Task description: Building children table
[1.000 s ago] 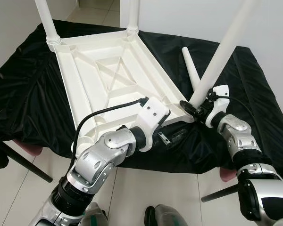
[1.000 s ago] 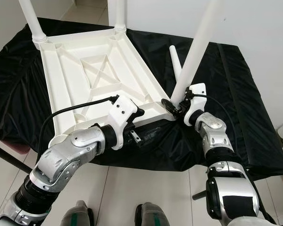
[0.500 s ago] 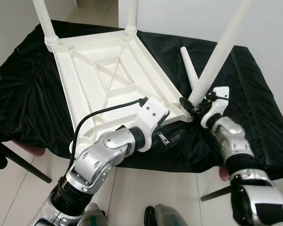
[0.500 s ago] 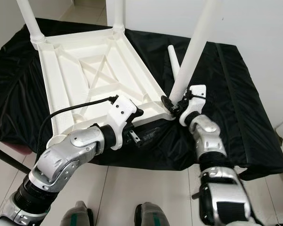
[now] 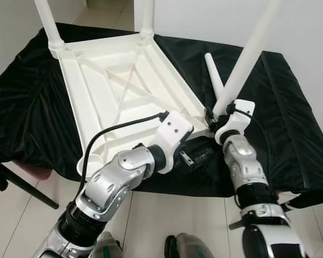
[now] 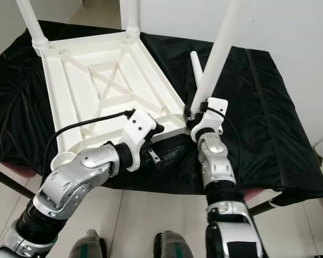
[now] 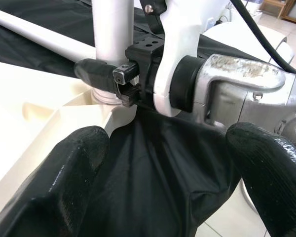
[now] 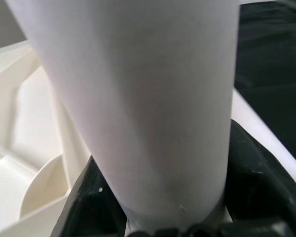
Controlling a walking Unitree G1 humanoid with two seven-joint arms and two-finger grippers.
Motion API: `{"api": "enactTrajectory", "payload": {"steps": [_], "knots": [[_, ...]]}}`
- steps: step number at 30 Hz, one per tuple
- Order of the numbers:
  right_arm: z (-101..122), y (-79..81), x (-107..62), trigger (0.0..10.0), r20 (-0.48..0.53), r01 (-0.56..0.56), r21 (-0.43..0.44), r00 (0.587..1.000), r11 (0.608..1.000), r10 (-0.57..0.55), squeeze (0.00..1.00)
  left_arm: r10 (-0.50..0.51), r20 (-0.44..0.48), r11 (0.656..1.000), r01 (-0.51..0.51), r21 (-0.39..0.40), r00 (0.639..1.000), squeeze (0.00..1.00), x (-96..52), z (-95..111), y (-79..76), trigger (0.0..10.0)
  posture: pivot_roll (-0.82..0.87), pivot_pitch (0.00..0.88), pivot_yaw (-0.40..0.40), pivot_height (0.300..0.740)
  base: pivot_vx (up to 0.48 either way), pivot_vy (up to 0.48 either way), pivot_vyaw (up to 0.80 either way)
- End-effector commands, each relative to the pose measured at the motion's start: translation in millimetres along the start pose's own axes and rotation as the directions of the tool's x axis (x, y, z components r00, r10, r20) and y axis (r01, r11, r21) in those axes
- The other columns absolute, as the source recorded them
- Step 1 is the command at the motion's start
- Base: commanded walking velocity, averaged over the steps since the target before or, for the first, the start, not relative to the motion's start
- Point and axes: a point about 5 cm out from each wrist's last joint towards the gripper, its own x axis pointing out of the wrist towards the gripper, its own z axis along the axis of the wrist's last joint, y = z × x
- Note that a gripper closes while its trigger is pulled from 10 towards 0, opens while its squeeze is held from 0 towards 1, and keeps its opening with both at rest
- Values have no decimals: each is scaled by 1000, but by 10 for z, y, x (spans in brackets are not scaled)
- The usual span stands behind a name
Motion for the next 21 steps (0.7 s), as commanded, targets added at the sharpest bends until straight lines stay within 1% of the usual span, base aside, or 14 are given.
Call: {"api": "enactTrajectory", "payload": {"steps": [1, 2, 3, 4, 5, 6, 8, 14, 15, 16, 17, 21], "knots": [[-123, -86, -39, 10000, -59, 58, -40, 996, 998, -60, 0, -44, -8, 999, 44, 2, 999, 0, 10, -7, -42, 10000, -35, 26, -40, 740, 0, 0, 0], [-143, -69, -96, 10000, -59, 137, -42, 988, 990, -140, 0, -43, -7, 999, 43, 1, 999, 0, 11, -8, -43, 10000, -31, 21, -42, 740, 0, 0, 0], [-168, -51, -149, 10000, -65, 207, -26, 976, 978, -208, 0, -42, -6, 999, 42, 1, 999, 0, 11, -8, -41, 10000, -29, 20, -45, 740, 0, 0, 0], [-168, -51, -149, 10000, -65, 207, -26, 976, 978, -208, 0, -42, -6, 999, 42, 1, 999, 0, 11, -8, -41, 10000, -29, 20, -45, 740, 0, 0, 0], [-178, -55, -196, 10000, -61, 271, -24, 960, 962, -272, 0, -40, -6, 999, 40, 1, 999, 0, 10, -8, -41, 10000, -25, 18, -45, 740, 0, 0, 0], [-178, -55, -196, 10000, -61, 271, -24, 960, 962, -272, 0, -40, -6, 999, 40, 1, 999, 0, 10, -8, -41, 10000, -25, 18, -45, 740, 0, 0, 0], [-173, -66, -245, 10000, -57, 335, -31, 940, 942, -336, 0, -38, -5, 999, 38, 1, 999, 0, 10, -7, -41, 10000, -25, 18, -45, 740, 0, 0, 0], [-173, -67, -230, 10000, -60, 292, -24, 954, 956, -293, 0, -34, -4, 999, 34, 1, 999, 0, 0, -7, -35, 10000, -27, 15, -47, 740, 0, 0, 0], [-163, -61, -231, 10000, -56, 287, -17, 956, 958, -288, 706, -35, -4, 999, 35, 1, 999, 0, 0, -6, -34, 10000, -28, 15, -47, 740, 0, 0, 0], [-163, -61, -231, 10000, -56, 287, -17, 956, 958, -288, 706, -35, -4, 999, 35, 1, 999, 0, 0, -6, -34, 10000, -28, 15, -47, 740, 0, 0, 0], [-147, -60, -228, 10000, -48, 277, -9, 960, 961, -277, 1000, -35, -4, 999, 35, 0, 999, 0, 1, -5, -34, 10000, -28, 15, -47, 740, 0, 0, 0], [-115, -71, -220, 10000, -33, 266, 1, 963, 964, -266, 1000, -35, -3, 999, 35, 0, 999, 0, 3, -4, -34, 10000, -30, 17, -47, 740, 0, 0, 0]]}}
